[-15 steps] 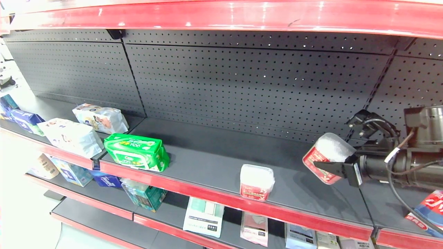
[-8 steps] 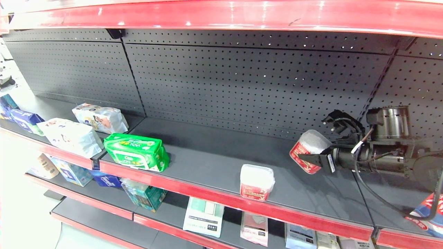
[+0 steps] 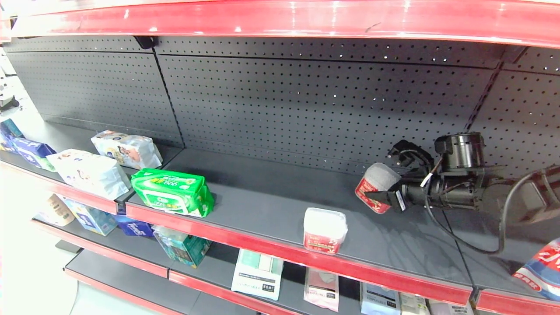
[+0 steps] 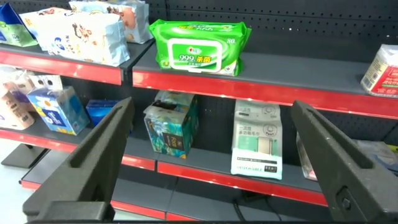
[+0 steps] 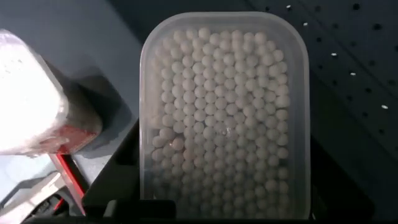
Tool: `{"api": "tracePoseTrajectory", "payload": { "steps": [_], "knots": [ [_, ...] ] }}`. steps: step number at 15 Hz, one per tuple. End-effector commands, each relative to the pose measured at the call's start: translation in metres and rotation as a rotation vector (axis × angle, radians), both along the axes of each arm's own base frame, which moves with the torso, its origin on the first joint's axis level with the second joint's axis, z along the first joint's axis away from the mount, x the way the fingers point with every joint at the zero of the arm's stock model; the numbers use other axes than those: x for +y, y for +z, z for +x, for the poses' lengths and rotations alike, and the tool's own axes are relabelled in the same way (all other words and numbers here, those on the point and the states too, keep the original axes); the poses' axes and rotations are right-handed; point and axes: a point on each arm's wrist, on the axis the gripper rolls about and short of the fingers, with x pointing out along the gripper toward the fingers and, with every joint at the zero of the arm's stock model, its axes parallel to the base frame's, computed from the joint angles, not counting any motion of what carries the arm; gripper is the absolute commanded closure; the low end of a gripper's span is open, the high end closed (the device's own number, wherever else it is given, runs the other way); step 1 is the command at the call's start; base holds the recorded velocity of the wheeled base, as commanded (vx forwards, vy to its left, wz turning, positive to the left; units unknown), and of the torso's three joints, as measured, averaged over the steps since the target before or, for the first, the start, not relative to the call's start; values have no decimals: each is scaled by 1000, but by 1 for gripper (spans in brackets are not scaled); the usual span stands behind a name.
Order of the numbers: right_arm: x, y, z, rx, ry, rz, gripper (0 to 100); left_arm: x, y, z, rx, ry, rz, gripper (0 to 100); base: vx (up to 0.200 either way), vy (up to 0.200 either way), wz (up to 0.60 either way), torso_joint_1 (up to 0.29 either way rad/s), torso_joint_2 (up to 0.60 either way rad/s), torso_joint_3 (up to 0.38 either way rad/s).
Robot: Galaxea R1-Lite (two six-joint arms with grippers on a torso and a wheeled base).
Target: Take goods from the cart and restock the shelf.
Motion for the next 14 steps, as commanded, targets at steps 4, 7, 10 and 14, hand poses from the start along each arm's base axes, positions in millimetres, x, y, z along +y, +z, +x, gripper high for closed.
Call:
{"api": "tracePoseTrajectory", "payload": {
  "steps": [4,7,10,14],
  "knots": [
    [6,-13,19,-10,23,-15,100,0,0,0,0,-1,0,0,0,0,0,0,0,0],
    [8,-18,27,-28,45,-41,100,0,0,0,0,0,0,0,0,0,0,0,0,0],
    [14,-25,28,-14,61,-49,100,0,0,0,0,0,0,0,0,0,0,0,0,0],
    [18,-28,31,-16,80,-62,100,0,0,0,0,-1,0,0,0,0,0,0,0,0]
  ]
}}
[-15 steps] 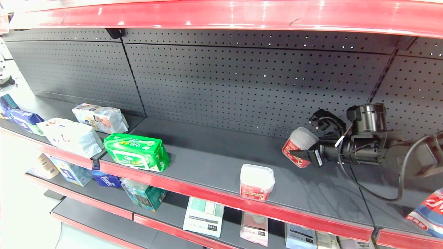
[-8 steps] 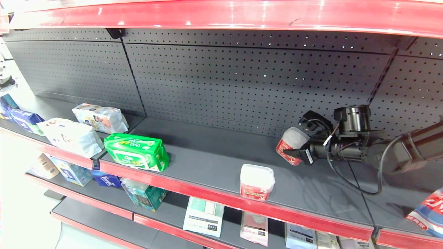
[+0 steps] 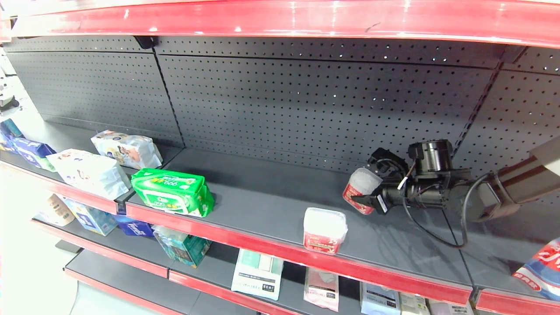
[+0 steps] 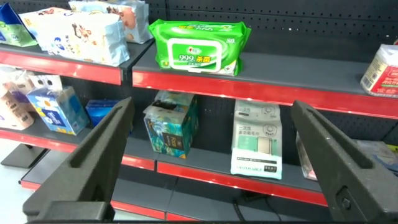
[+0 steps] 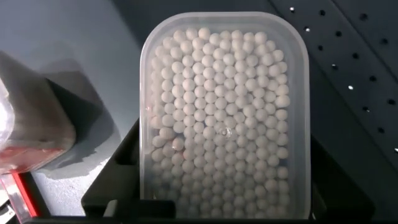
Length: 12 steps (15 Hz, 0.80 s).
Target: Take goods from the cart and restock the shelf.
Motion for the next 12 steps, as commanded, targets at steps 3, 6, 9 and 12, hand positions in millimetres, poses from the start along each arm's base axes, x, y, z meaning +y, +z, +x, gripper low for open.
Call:
{"api": "tracePoseTrajectory", "payload": {
  "steps": [3,6,9,12],
  "knots": [
    [12,-5,3,4,33,-2,100,0,0,0,1,1,0,0,0,0,0,0,0,0],
    [19,-13,8,12,55,-14,100,0,0,0,1,1,0,0,0,0,0,0,0,0],
    [21,-17,13,15,60,-16,100,0,0,0,1,1,0,0,0,0,0,0,0,0],
    [22,-21,15,22,61,-19,100,0,0,0,1,1,0,0,0,0,0,0,0,0]
  ]
}}
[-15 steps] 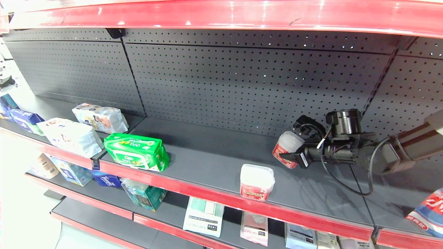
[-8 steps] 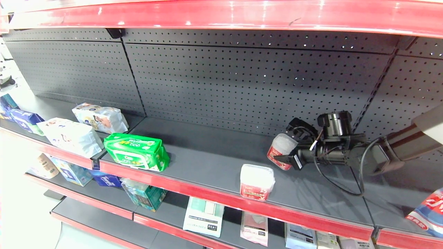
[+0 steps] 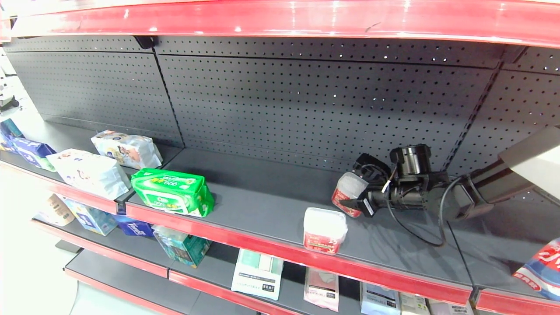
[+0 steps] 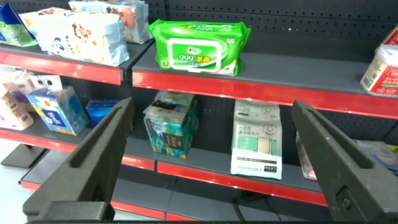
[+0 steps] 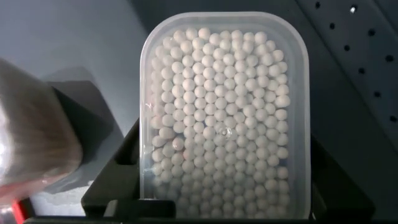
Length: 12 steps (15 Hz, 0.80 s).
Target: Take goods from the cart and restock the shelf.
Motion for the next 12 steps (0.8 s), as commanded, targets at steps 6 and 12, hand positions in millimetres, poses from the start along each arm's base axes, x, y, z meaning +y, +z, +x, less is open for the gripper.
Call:
{"api": "tracePoseTrajectory", "payload": {
  "steps": [6,12],
  "knots": [
    [1,-7,4,10,5,-7,0,0,0,0,0,1,0,0,0,0,0,0,0,0],
    [0,-7,5,6,-2,-7,0,0,0,0,0,1,0,0,0,0,0,0,0,0]
  ]
}}
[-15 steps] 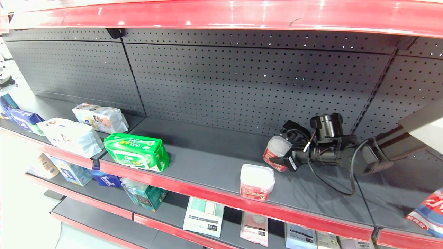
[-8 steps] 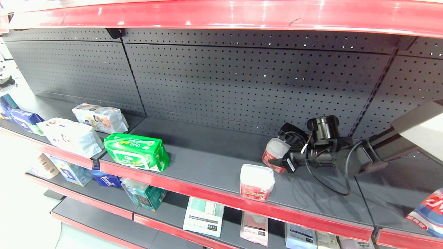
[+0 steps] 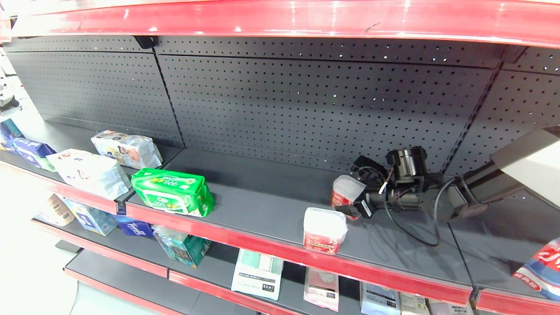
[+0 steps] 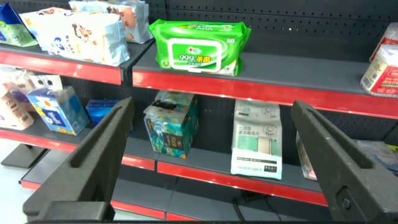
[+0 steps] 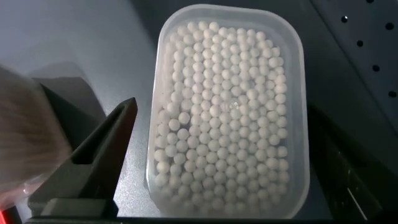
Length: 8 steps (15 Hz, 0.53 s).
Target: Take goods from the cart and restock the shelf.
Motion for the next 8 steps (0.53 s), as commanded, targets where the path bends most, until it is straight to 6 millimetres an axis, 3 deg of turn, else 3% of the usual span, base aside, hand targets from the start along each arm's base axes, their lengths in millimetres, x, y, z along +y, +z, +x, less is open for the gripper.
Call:
{"api": "tracePoseTrajectory", "payload": {
  "steps": [1,8],
  "knots": [
    [-2,2,0,-5,-5,3,0,0,0,0,0,1,0,0,0,0,0,0,0,0],
    [-17,8,0,-17,-93,-20,0,0,0,0,0,1,0,0,0,0,0,0,0,0]
  ]
}}
